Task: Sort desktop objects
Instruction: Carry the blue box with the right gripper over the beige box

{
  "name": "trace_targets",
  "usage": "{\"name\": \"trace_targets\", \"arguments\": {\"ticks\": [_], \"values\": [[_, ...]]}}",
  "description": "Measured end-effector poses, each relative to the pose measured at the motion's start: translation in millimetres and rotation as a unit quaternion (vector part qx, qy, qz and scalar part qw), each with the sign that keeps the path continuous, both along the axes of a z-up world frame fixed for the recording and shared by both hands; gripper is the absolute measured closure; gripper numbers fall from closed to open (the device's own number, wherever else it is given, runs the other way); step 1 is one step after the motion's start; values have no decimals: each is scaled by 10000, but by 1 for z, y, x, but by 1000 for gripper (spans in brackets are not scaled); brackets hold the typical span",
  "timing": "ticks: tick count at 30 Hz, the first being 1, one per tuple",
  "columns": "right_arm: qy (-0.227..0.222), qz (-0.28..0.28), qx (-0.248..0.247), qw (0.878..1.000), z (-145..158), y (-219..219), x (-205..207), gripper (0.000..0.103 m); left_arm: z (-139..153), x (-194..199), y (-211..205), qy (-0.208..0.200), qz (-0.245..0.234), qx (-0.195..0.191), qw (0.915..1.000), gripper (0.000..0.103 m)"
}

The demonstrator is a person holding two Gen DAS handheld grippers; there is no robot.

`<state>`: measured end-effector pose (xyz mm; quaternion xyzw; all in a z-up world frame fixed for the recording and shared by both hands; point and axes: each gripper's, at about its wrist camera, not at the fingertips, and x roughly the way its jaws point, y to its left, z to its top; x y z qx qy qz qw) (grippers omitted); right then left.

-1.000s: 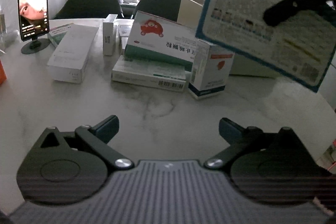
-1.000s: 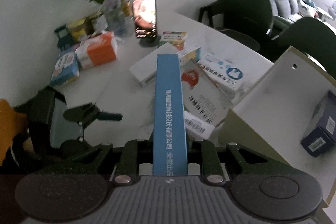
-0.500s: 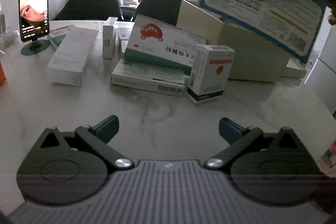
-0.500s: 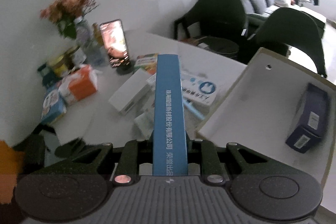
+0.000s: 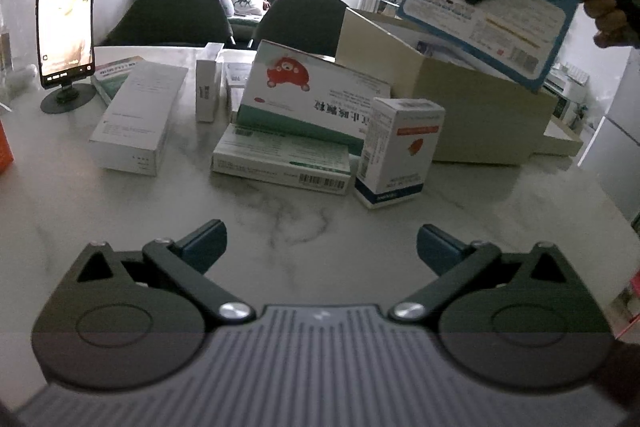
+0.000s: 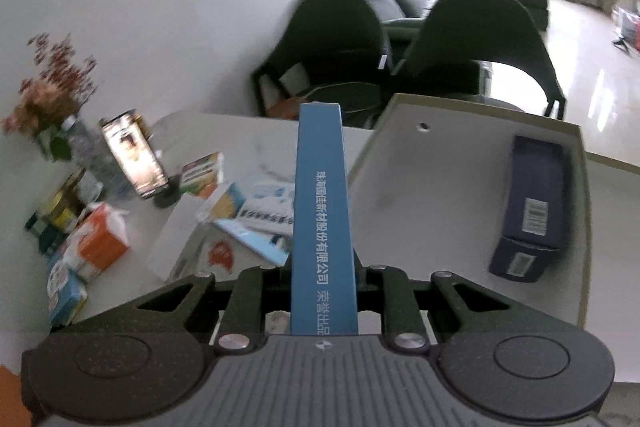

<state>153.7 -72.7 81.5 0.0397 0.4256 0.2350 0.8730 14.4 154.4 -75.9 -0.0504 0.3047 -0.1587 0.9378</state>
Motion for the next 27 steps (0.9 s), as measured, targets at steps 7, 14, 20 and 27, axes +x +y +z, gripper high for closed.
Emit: {"name": "trace_targets", "arguments": {"ticks": [7, 14, 20, 27], "values": [[48, -520, -1, 9986, -9, -18, 22, 81, -1, 2, 1, 45, 41, -13, 10000, 0], [119, -832, 145, 9964, -12, -32, 41, 81, -1, 4, 2, 62, 48, -14, 10000, 0], [85, -1086, 188, 9939, -12, -40, 56, 80, -1, 8, 2, 73, 56, -31, 10000, 0], [26, -1504, -1, 9886, -28, -43, 83, 80, -1, 11, 1, 96, 43, -16, 9999, 0]]}}
